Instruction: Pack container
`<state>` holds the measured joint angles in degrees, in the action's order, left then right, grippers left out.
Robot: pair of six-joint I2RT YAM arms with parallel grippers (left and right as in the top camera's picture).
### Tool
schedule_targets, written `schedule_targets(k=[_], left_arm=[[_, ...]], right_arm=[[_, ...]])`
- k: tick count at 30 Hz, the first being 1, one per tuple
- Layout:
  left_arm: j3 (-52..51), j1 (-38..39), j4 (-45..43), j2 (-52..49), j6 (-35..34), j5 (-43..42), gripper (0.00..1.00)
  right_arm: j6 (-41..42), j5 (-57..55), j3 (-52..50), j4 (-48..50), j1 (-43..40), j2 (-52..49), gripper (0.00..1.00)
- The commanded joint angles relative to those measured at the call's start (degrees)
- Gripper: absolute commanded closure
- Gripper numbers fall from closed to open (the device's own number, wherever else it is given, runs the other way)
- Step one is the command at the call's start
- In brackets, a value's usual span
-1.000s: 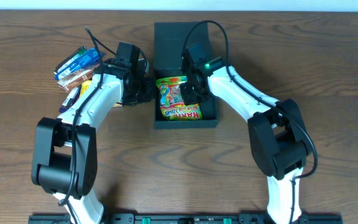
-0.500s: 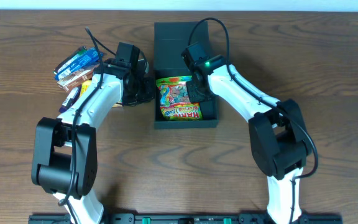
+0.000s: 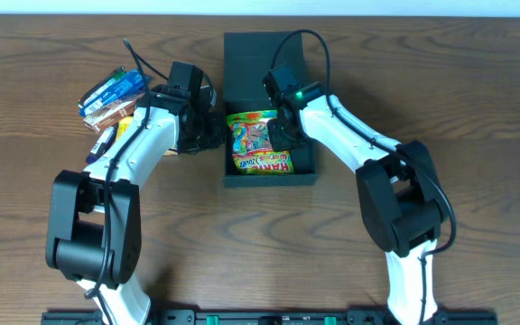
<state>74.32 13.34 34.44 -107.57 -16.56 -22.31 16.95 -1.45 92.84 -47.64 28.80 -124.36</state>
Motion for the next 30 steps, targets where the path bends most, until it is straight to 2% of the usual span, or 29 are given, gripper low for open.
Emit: schedule_targets(k=[1,7,15,23,30], left_arm=[[-0.1,0.2,0.0,-0.9,-0.4,-0.2,0.94],[-0.1,0.2,0.0,-0.9,-0.4,-0.2,0.95],[-0.1,0.2,0.0,-0.9,-0.4,-0.2,0.94],[-0.1,0.2,0.0,-0.9,-0.4,-0.2,0.94],[-0.1,0.2,0.0,-0.9,-0.4,-0.2,0.94]], right_arm=[[-0.3,3.3,-0.5,0.8,0.9,-1.4,0.99],[-2.5,3.8,-0.5,2.4,2.8,-1.4,0.99],[0.4,-11.7,1.0,-0.7,2.5,1.6,0.99],[0.2,-9.7,0.6,-0.7,2.9,-1.2,0.98],[-0.3,-2.8,0.6,1.7,3.2,-2.3,0.99]])
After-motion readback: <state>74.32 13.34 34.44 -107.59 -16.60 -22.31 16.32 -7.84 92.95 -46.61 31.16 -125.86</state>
